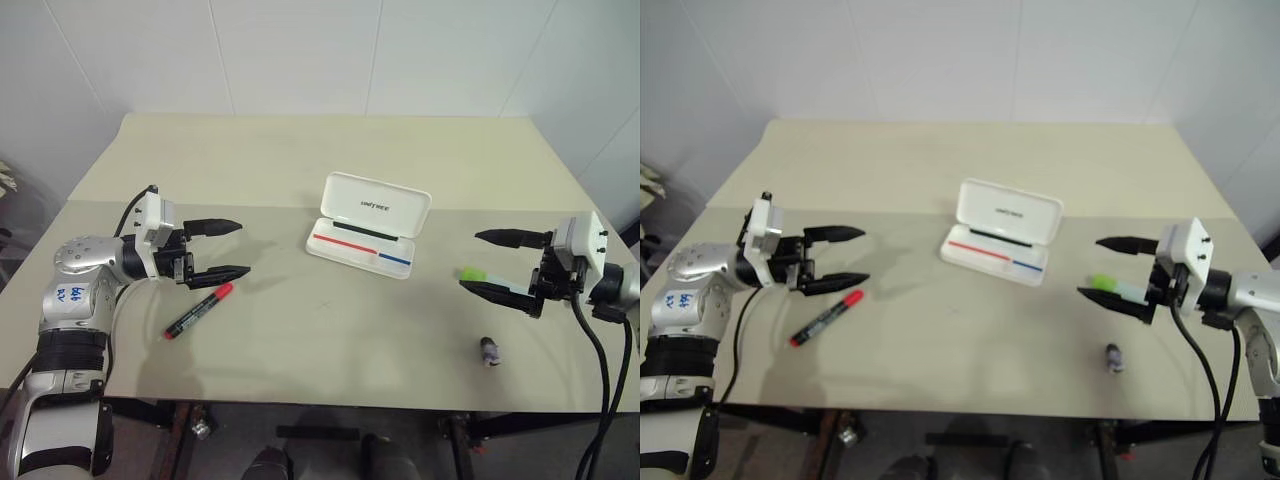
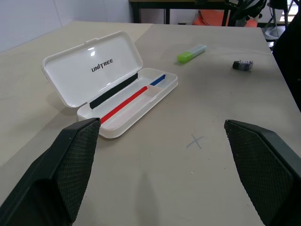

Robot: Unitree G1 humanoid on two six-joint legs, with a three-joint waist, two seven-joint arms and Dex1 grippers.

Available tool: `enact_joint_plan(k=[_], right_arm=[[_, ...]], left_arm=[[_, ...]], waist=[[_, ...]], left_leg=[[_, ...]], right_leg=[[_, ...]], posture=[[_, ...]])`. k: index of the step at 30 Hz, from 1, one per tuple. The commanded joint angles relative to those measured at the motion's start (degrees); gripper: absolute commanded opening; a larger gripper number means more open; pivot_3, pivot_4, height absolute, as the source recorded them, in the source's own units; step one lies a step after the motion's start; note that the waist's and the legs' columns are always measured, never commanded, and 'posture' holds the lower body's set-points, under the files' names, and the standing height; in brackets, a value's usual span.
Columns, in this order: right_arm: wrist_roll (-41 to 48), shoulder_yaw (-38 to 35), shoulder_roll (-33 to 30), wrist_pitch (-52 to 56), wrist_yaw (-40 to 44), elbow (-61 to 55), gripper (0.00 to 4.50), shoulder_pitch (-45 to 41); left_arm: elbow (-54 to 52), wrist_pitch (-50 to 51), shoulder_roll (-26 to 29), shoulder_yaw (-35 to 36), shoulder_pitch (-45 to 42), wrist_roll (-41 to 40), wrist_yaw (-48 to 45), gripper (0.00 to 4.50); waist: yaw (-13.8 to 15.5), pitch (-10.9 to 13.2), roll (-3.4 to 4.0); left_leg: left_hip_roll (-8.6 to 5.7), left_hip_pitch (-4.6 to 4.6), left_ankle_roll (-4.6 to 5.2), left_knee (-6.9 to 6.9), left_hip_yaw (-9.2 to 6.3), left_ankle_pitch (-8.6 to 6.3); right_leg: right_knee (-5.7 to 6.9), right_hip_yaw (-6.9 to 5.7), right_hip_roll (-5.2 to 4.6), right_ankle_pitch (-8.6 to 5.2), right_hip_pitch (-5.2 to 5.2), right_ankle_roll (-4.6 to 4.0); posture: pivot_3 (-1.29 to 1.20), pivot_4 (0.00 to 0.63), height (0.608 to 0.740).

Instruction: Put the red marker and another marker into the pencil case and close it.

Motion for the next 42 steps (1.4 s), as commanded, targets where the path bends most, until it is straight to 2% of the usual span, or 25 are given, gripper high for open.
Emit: enact_joint_plan(k=[1, 7, 11, 17, 22, 30, 42], right_arm=[[-0.4, 0.7, 0.9, -1.1, -0.7, 0.2, 4.50, -2.1], [-2.2, 4.7, 2.2, -0.4, -0.5, 0.1, 4.50, -4.2], [-5.0, 10.0, 4.0, 0.3, -0.6, 3.2, 4.50, -11.1], [-11.1, 18.3, 10.1, -3.3, 1.2, 12.6, 4.50, -20.9], [-17.1, 23.3, 12.1, -8.1, 3.2, 22.0, 2.94, -24.6], [-22.3, 26.1, 13.9, -7.9, 2.6, 26.4, 2.94, -28.9], [-26.8, 28.9, 16.2, -8.4, 3.5, 32.1, 2.94, -31.3]], left_arm=[[-1.0, -0.2, 0.6, 0.3, -1.8, 0.1, -0.2, 4.48], [-1.0, -1.0, -0.8, -0.6, -2.2, 0.5, 0.0, 4.48], [0.5, -2.5, -1.5, -0.8, -3.5, 1.6, 1.1, 4.48], [-0.3, -2.9, -1.7, 0.0, -3.7, 1.6, 2.8, 4.48], [-0.6, -3.4, -3.5, -1.2, -4.7, 2.8, 6.0, 4.50], [-2.9, -3.5, -6.7, -3.7, -5.5, 3.8, 7.9, 4.50], [-4.7, -3.2, -6.8, -3.6, -4.1, 3.7, 9.3, 4.50]], waist=[[-0.1, 0.0, 0.00], [0.0, 0.0, 0.00], [-0.2, 0.0, 0.00], [-0.5, 0.0, 0.00], [-0.3, 0.0, 0.00], [-0.2, 0.0, 0.00], [-1.5, 0.0, 0.00]], left_leg=[[0.00, 0.01, 0.00, 0.00, 0.00, 0.00], [0.05, 0.02, -0.01, 0.00, 0.00, 0.00], [0.05, 0.01, -0.02, 0.03, 0.06, 0.00], [0.15, 0.01, -0.05, 0.03, 0.07, 0.01], [0.12, -0.11, -0.07, 0.03, 0.08, 0.00], [0.14, -0.17, -0.42, 0.01, 0.13, 0.17], [0.15, -0.17, -0.44, 0.00, 0.35, 0.18]], right_leg=[[0.01, 0.00, 0.00, 0.00, 0.00, 0.00], [0.04, 0.06, 0.09, 0.00, -0.01, -0.01], [0.01, 0.13, 0.11, 0.05, -0.03, -0.02], [0.06, 0.17, 0.24, 0.08, -0.08, -0.05], [0.20, 0.19, 0.23, 0.08, -0.16, -0.04], [0.21, 0.19, 0.25, 0.08, -0.24, -0.04], [0.33, 0.46, 0.27, 0.09, -0.42, -0.02]], posture=[[0.00, 0.150, 0.740], [0.00, 0.150, 0.740], [0.00, 0.150, 0.740], [0.00, 0.150, 0.740], [0.00, 0.150, 0.740], [0.00, 0.150, 0.740], [0.00, 0.150, 0.740]])
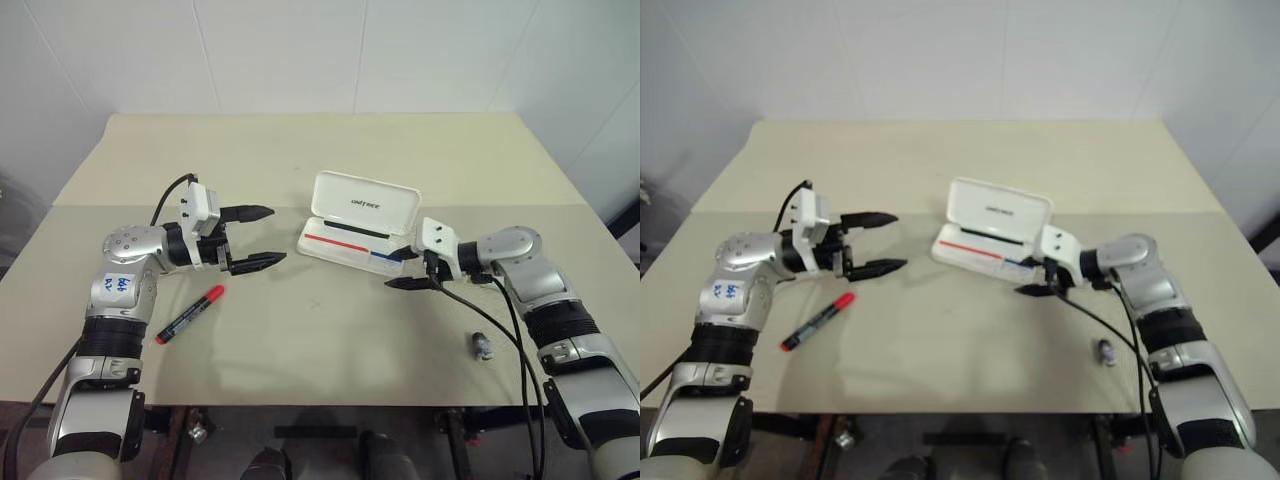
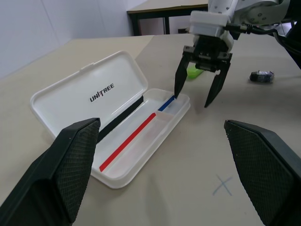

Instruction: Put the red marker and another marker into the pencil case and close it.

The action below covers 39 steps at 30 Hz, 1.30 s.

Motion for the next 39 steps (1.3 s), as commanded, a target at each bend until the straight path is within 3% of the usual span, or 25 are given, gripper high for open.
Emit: enact_joint_plan(k=[1, 16, 25, 34, 39], right_arm=[[-0.7, 0.0, 0.6, -0.7, 0.2, 0.6, 2.94, -1.8], [-7.7, 2.9, 2.8, -2.5, -0.3, 12.8, 2.94, -8.5], [-9.2, 2.9, 4.2, -4.3, -0.9, 14.5, 0.04, -11.1], [-8.2, 1.9, 3.5, -4.1, 0.2, 10.7, 0.04, -10.5], [-5.1, 1.6, -0.3, 0.3, 6.6, -3.2, 0.04, -5.2]], left_arm=[[-2.9, 0.1, 0.3, 0.9, 0.4, -0.5, 0.7, 4.50], [-5.5, 0.9, -0.2, 1.9, 2.1, -1.2, 3.8, 4.50], [-5.3, 0.5, 0.0, 2.2, 1.9, -1.1, 4.4, 4.50], [-4.6, -0.2, -0.1, 2.5, 1.0, -1.2, 4.1, 4.50], [-4.4, -0.1, 2.2, 3.7, 1.8, -3.2, -0.4, 4.50]], waist=[[0.0, 0.0, 0.00], [0.0, 0.0, 0.00], [-0.1, 0.0, -0.04], [-0.2, 0.0, -0.04], [-0.1, 0.0, -0.03]], left_leg=[[0.00, -0.01, 0.00, -0.02, 0.07, 0.00], [-0.01, -0.01, -0.01, -0.02, 0.30, 0.00], [-0.01, -0.01, -0.01, -0.01, 0.31, 0.01], [0.01, 0.00, -0.06, 0.04, 0.34, 0.04], [0.02, -0.13, -0.05, 0.00, 0.34, 0.04]], right_leg=[[0.04, 0.09, 0.01, 0.00, -0.07, 0.00], [0.15, 0.36, 0.02, 0.03, -0.24, 0.04], [0.14, 0.38, 0.03, 0.04, -0.24, 0.06], [0.19, 0.41, 0.07, 0.16, -0.26, 0.04], [0.09, 0.40, 0.08, 0.16, -0.37, 0.05]], posture=[[0.00, 0.150, 0.740], [0.00, 0.150, 0.740], [0.00, 0.150, 0.740], [0.00, 0.150, 0.740], [0.00, 0.150, 0.740]])
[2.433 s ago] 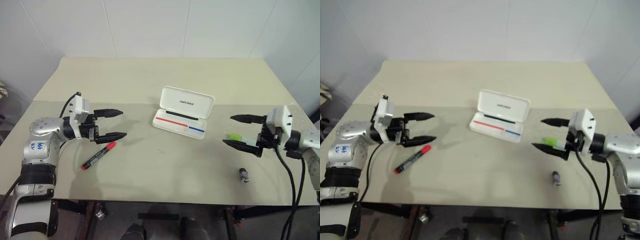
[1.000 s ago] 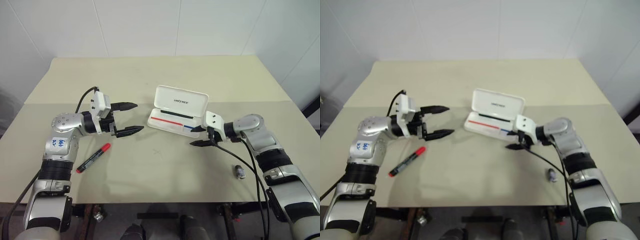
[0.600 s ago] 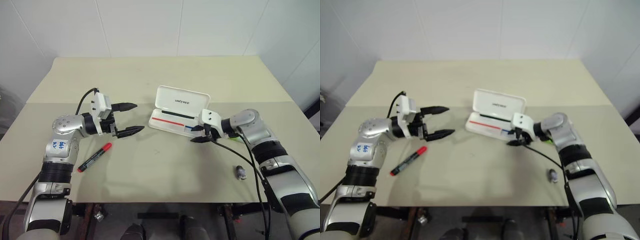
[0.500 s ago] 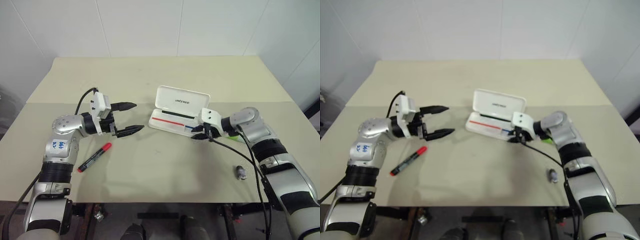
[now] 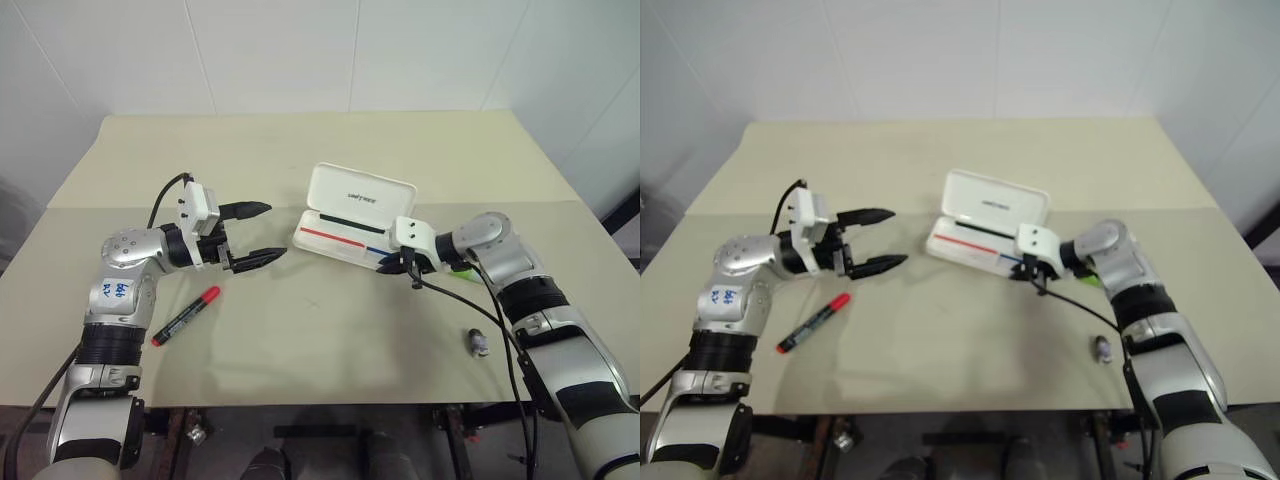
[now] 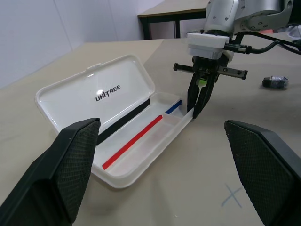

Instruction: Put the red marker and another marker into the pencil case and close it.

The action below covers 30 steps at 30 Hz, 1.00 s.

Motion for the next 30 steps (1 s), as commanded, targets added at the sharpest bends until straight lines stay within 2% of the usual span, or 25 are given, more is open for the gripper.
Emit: enact_joint_plan(k=[1, 8, 12, 20, 30], right_arm=[[3.2, -1.5, -3.4, 3.6, 4.3, -11.4, 0.04, 3.0], [7.2, -2.5, -9.4, 11.2, 6.8, -29.6, 0.04, 13.3], [8.2, -2.3, -11.3, 12.4, 6.1, -34.4, 0.04, 18.6], [6.7, -0.9, -12.2, 5.0, 5.9, -31.9, 0.04, 21.2], [5.3, 0.5, -10.7, -1.9, 5.7, -25.0, 0.04, 18.9]], left_arm=[[-1.4, -0.7, 2.4, 2.8, 0.0, -2.4, -3.3, 4.50], [0.7, -3.2, 6.1, 5.0, 4.1, -1.9, -7.0, 4.50], [0.9, -4.5, 6.8, 5.9, 6.6, -1.6, -7.1, 4.50], [-2.9, -3.3, 6.9, 6.2, 9.4, -2.5, -6.1, 4.50], [-4.9, -2.1, 6.2, 6.1, 10.8, -3.0, -4.9, 4.50]], waist=[[0.0, 0.0, 0.00], [0.1, 0.0, 0.00], [0.2, 0.0, -0.01], [0.2, 0.0, -0.01], [0.1, 0.0, -0.05]], left_leg=[[-0.01, -0.02, 0.02, 0.00, 0.01, -0.01], [0.01, -0.03, 0.07, 0.00, 0.03, -0.04], [0.01, -0.03, 0.11, 0.08, 0.02, -0.07], [0.00, -0.01, 0.48, 0.55, 0.02, -0.28], [0.00, 0.03, 0.48, 0.62, 0.03, -0.28]], right_leg=[[-0.03, 0.00, -0.01, 0.00, 0.00, 0.00], [-0.08, 0.00, -0.01, 0.00, 0.01, 0.01], [-0.04, 0.00, -0.01, 0.01, 0.03, 0.01], [-0.03, 0.02, -0.01, 0.07, 0.13, 0.01], [-0.04, 0.03, -0.01, 0.14, 0.19, -0.01]], posture=[[0.00, 0.150, 0.740], [0.00, 0.150, 0.740], [0.00, 0.150, 0.740], [0.00, 0.150, 0.740], [0.00, 0.150, 0.740]])
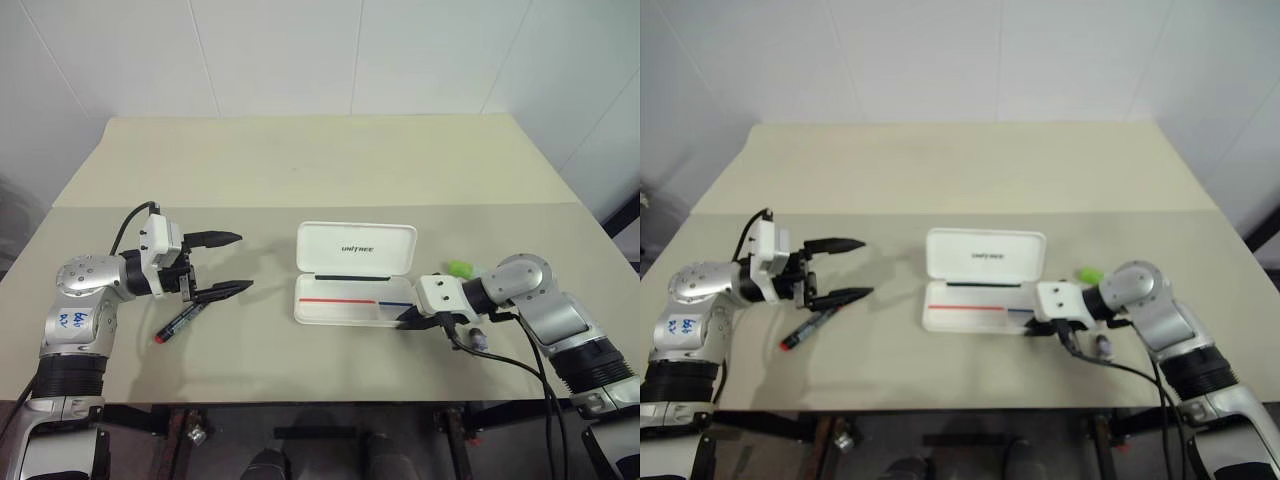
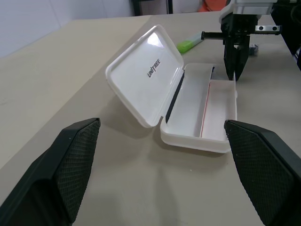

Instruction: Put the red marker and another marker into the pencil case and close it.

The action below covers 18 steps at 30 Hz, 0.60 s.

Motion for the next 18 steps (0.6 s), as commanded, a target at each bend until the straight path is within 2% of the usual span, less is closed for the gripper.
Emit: enact_joint_plan(k=[1, 6, 7, 10, 18], right_arm=[[-1.1, 0.5, 0.3, -1.2, -0.6, 1.9, 0.04, -1.3], [-0.5, 0.9, 0.5, 1.9, -0.3, 0.6, 0.04, -1.6], [-0.2, 1.0, 0.4, 2.5, 0.0, 0.1, 0.63, -1.5], [0.8, 0.3, 0.9, 1.6, -0.8, -1.5, 1.50, -1.1], [5.4, -1.7, -0.1, 7.8, -0.3, -8.6, 1.50, 0.4]], left_arm=[[-2.7, 0.3, 0.3, 1.5, 0.4, -1.6, 0.7, 4.50], [-2.4, 0.4, 0.1, 1.3, 0.0, -1.6, 0.9, 4.50], [-2.3, 0.4, 0.1, 1.2, -0.1, -1.6, 1.0, 4.50], [-2.1, 0.4, -0.3, 1.0, -0.3, -1.5, 1.2, 4.50], [-2.8, 0.9, -1.0, 1.0, 0.5, -1.9, 1.4, 4.50]], waist=[[-0.1, 0.0, -0.03], [0.0, 0.0, -0.04], [0.0, 0.0, -0.04], [0.0, 0.0, -0.04], [0.0, 0.0, -0.04]], left_leg=[[0.00, 0.01, 0.00, 0.00, 0.01, 0.00], [0.02, 0.05, -0.02, 0.01, 0.01, 0.02], [0.02, 0.06, -0.03, 0.01, 0.00, 0.02], [0.02, 0.06, -0.04, 0.00, 0.00, 0.03], [0.03, 0.02, 0.00, -0.07, 0.01, 0.00]], right_leg=[[-0.01, 0.01, 0.00, 0.02, 0.01, -0.01], [-0.01, 0.01, 0.02, 0.17, 0.03, -0.06], [0.00, 0.01, 0.03, 0.19, 0.05, -0.08], [0.01, 0.01, 0.03, 0.20, 0.05, -0.08], [-0.14, 0.00, 0.03, 0.20, 0.03, -0.07]], posture=[[0.00, 0.150, 0.740], [0.00, 0.150, 0.740], [0.00, 0.150, 0.740], [0.00, 0.150, 0.740], [0.00, 0.150, 0.740]])
